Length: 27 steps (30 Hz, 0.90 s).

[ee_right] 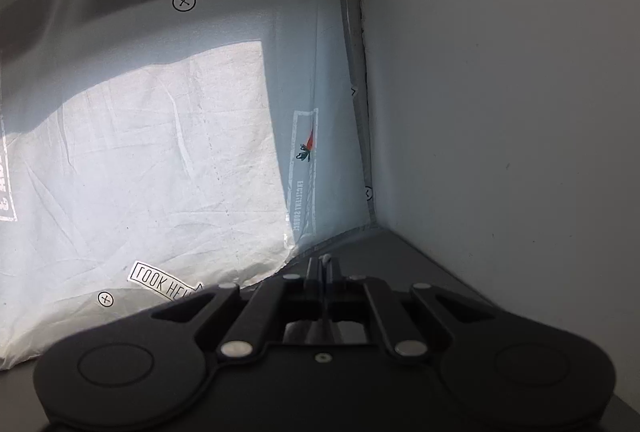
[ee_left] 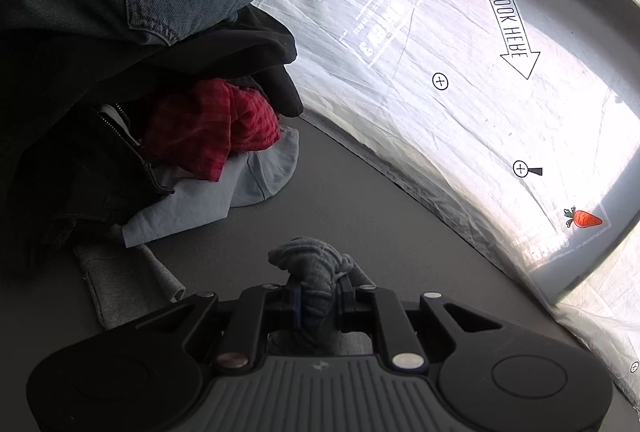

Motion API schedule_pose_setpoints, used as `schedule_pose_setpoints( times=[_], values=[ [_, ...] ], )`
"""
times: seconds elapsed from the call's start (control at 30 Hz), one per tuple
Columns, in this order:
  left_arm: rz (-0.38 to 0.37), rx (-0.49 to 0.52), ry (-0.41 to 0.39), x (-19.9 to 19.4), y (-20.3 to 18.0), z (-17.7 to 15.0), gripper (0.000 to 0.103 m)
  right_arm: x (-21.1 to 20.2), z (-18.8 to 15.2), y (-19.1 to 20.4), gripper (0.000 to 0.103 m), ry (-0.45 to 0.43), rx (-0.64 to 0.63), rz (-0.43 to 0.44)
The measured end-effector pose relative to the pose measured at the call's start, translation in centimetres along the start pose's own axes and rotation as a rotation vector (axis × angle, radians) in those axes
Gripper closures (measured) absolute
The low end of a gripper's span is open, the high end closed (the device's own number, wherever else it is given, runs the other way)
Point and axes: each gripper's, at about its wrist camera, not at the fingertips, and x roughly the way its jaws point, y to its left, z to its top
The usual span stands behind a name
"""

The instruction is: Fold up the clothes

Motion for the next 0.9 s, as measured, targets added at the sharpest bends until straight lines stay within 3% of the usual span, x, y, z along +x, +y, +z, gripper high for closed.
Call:
schedule_pose_setpoints(
  times=[0.03, 0.07, 0.13, 0.27, 0.4, 0.63, 0.8, 0.9],
  values=[
    [0.034, 0.0, 0.012, 1.2, -0.5, 0.0, 0.081, 1.7, -0.5, 1.0, 0.097, 0.023, -0.019, -0.011],
    [0.068, 0.002, 0.034, 2.4, -0.9, 0.0, 0.078, 3.0, -1.1, 1.9, 0.086, 0.041, -0.045, -0.033],
    [0.124, 0.018, 0.094, 4.6, -1.5, 0.0, 0.07, 5.0, -2.4, 3.6, 0.075, 0.069, -0.094, -0.063],
    [0.141, 0.094, 0.087, 4.7, -2.3, -0.1, 0.061, 4.3, -5.6, 4.7, 0.061, 0.091, -0.136, -0.042],
    [0.169, 0.164, 0.047, 2.9, -3.2, -0.5, 0.053, 3.0, -9.4, 2.7, 0.061, 0.173, -0.108, -0.06],
    [0.201, 0.251, -0.081, -1.7, -6.2, -2.4, 0.032, 2.1, -14.9, -2.3, 0.06, 0.31, 0.147, -0.059],
    [0.127, 0.27, -0.018, -2.5, -8.0, -5.1, 0.028, 2.9, -16.4, -2.1, 0.06, 0.34, 0.174, -0.018],
    [0.117, 0.347, 0.035, -2.0, -9.3, -7.7, 0.028, 4.0, -16.5, -1.4, 0.06, 0.36, 0.137, -0.067]
  ],
)
